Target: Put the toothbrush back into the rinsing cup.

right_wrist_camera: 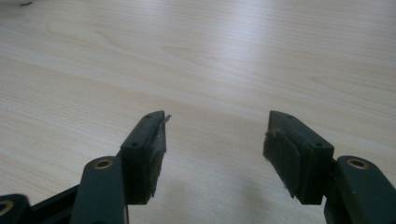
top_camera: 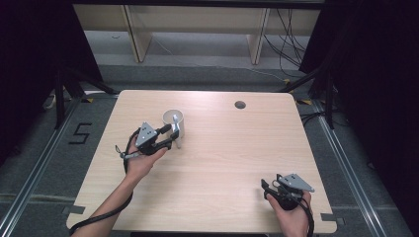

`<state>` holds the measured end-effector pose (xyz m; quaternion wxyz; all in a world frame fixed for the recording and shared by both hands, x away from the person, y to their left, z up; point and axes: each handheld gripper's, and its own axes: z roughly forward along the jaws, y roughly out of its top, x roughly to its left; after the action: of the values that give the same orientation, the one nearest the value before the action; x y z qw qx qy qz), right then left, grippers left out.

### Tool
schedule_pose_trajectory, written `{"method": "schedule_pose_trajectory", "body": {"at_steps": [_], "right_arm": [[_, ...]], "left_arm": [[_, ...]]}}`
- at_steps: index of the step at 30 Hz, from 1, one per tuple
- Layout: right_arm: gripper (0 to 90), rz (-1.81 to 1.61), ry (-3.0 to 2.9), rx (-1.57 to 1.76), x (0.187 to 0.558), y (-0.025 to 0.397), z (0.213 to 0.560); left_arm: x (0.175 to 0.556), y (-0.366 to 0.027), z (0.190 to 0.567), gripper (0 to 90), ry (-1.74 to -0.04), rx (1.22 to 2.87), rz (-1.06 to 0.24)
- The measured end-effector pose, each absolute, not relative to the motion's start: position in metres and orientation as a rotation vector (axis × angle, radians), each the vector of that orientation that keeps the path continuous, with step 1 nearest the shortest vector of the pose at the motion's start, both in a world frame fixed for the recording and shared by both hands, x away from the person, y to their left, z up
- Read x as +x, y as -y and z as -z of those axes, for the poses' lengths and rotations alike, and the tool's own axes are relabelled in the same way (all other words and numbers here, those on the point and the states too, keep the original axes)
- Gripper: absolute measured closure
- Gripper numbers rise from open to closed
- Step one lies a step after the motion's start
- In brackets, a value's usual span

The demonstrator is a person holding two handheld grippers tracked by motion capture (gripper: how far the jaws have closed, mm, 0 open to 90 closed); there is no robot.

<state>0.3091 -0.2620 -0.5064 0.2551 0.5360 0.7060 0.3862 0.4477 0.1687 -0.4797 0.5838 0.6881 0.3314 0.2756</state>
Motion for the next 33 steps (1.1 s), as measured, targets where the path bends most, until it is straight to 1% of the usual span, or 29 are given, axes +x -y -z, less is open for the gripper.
{"method": "schedule_pose_trajectory", "body": {"at_steps": [3,9,10,18,20,33], "right_arm": [[39.2,-1.045,-1.920,1.455,0.309,0.262,0.507],[39.2,-1.041,-1.921,1.432,0.310,0.263,0.508],[39.2,-1.029,-1.926,1.391,0.311,0.265,0.508],[39.2,-1.038,-1.918,1.431,0.310,0.262,0.508],[39.2,-1.029,-1.924,1.384,0.312,0.264,0.508],[39.2,-1.035,-1.918,1.427,0.310,0.263,0.508]], "left_arm": [[0.445,-0.173,0.479,46.7,-0.799,1.615,-0.635],[0.438,-0.179,0.476,40.5,-0.805,1.653,-0.621],[0.438,-0.179,0.476,40.1,-0.805,1.653,-0.621],[0.426,-0.193,0.473,38.4,-0.842,1.675,-0.587],[0.424,-0.197,0.472,38.3,-0.847,1.679,-0.589],[0.404,-0.212,0.471,37.8,-0.835,1.679,-0.600]]}}
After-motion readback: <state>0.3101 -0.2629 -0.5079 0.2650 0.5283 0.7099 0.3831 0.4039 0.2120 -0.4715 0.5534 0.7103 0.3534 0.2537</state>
